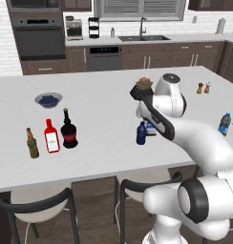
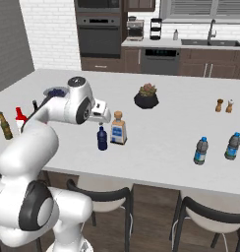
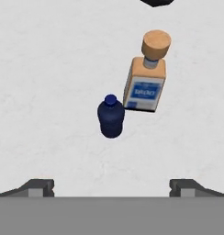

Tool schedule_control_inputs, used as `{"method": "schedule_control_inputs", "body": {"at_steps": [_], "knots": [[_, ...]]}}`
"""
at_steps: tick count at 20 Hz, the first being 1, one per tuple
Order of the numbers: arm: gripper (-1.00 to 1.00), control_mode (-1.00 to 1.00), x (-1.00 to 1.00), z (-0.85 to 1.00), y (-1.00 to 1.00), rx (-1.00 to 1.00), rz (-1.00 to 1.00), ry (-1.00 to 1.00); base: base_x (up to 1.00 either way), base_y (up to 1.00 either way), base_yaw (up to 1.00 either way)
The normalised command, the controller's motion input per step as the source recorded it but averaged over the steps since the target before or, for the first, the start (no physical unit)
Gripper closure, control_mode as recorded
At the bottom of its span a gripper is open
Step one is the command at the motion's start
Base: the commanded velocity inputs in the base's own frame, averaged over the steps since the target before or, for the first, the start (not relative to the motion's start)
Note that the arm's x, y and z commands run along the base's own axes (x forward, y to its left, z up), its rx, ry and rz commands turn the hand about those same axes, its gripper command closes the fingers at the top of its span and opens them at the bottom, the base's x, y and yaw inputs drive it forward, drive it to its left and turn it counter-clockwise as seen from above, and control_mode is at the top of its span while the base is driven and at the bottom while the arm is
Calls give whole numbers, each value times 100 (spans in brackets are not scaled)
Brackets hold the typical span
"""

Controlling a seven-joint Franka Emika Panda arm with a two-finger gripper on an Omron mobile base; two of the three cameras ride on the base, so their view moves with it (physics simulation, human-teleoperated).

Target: Move the plastic bottles in the middle to the plastics group, and the glass bottles in the middle to the glass group.

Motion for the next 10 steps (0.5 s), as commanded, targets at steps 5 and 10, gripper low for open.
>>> {"method": "schedule_control_inputs", "body": {"at_steps": [5, 10], "knots": [[-100, -100, 30, -18, 0, 0, 8, 1, 0, 0, 0], [-100, -100, 38, -19, 0, 0, 0, 9, 0, 0, 0]]}}
